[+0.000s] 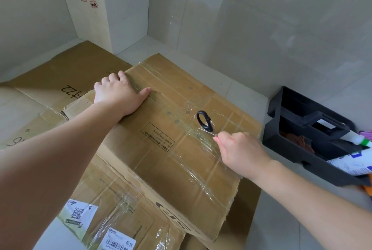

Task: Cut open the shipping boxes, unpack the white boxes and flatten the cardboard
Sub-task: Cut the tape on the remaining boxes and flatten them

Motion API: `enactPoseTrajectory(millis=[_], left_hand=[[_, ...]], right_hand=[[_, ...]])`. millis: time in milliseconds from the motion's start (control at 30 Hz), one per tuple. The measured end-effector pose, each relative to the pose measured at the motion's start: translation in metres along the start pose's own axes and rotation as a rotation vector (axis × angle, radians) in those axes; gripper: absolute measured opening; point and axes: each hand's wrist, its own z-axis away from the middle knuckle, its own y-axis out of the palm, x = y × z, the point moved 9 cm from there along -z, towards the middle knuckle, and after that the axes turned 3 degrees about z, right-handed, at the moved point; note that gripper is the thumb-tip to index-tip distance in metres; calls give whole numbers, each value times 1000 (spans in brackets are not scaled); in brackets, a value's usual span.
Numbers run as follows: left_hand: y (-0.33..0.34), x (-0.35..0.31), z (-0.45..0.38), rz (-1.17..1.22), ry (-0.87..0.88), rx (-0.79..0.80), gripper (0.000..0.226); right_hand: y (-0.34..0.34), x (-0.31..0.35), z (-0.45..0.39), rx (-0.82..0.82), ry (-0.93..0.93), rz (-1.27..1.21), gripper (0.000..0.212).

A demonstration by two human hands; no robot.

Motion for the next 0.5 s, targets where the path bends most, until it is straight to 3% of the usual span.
enactPoseTrajectory(millis=[400, 500], left_hand=[[-1, 1, 3, 22, -15, 12, 105], [-3, -8, 12, 75, 22, -22, 86]], right_hand=[[2, 2, -10, -93, -14, -54, 30], [-4, 18, -32, -147, -30, -40, 28]])
